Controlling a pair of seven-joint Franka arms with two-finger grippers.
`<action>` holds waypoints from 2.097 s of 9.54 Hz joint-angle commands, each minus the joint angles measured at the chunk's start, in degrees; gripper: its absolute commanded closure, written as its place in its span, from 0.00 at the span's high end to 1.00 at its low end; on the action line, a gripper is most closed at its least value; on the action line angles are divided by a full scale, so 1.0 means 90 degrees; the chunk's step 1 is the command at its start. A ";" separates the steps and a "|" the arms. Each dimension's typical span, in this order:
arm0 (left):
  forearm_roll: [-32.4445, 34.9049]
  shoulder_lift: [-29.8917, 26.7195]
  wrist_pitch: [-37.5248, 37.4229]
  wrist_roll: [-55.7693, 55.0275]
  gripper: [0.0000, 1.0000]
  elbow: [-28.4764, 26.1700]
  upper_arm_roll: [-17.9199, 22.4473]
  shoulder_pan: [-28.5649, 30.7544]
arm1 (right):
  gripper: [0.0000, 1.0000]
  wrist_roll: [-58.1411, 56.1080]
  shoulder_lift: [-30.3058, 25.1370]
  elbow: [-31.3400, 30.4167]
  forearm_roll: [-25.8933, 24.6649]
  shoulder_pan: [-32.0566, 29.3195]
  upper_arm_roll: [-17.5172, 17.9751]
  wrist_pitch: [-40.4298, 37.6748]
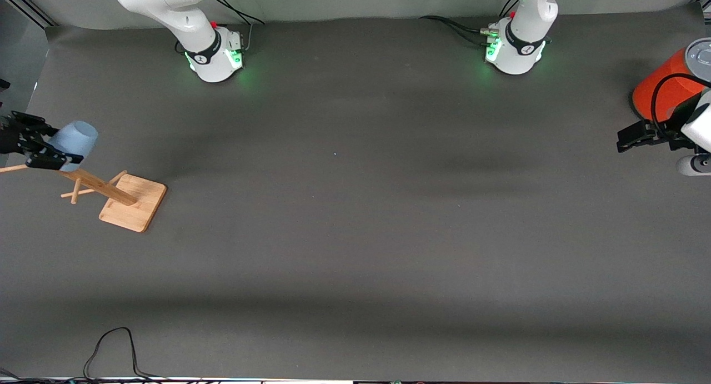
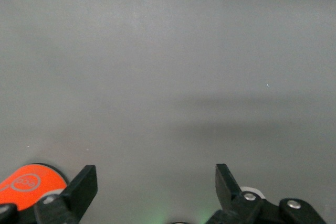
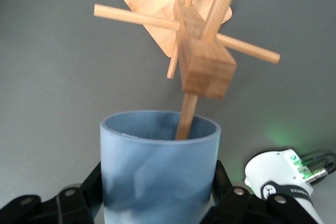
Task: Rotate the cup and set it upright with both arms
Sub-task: 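Pull the blue cup off the wooden peg with the right gripper, then carry the blue cup to mid-table and lay it on its side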
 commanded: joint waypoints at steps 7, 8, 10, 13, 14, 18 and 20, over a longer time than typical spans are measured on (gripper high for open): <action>0.0026 -0.0038 -0.0081 0.0081 1.00 0.0007 0.0006 -0.0026 | 0.47 0.5652 -0.0490 -0.0144 0.0359 0.0048 0.4176 0.1592; 0.0026 -0.0038 -0.0081 0.0081 1.00 0.0007 0.0006 -0.0026 | 0.47 0.6696 -0.0150 -0.0134 0.0350 0.0058 0.4948 0.2305; 0.0026 -0.0029 -0.0081 0.0081 1.00 0.0007 0.0006 -0.0026 | 0.47 0.7961 0.0612 -0.0134 -0.0154 0.0106 0.5939 0.3401; 0.0026 -0.0029 -0.0081 0.0081 1.00 0.0017 0.0006 -0.0026 | 0.47 1.0079 0.2124 -0.0086 -0.1882 0.0155 0.7033 0.4525; 0.0026 -0.0038 -0.0081 0.0081 1.00 0.0017 0.0006 -0.0035 | 0.47 1.0888 0.2729 -0.0047 -0.2399 0.0243 0.7220 0.4973; 0.0007 -0.0029 -0.0081 0.0081 1.00 0.0017 0.0006 -0.0035 | 1.00 1.4027 0.4246 0.0100 -0.5622 0.0370 0.8041 0.5271; 0.0007 -0.0038 -0.0081 0.0081 1.00 0.0017 0.0006 -0.0035 | 1.00 1.3993 0.4190 0.0217 -0.5695 0.0322 0.8052 0.5251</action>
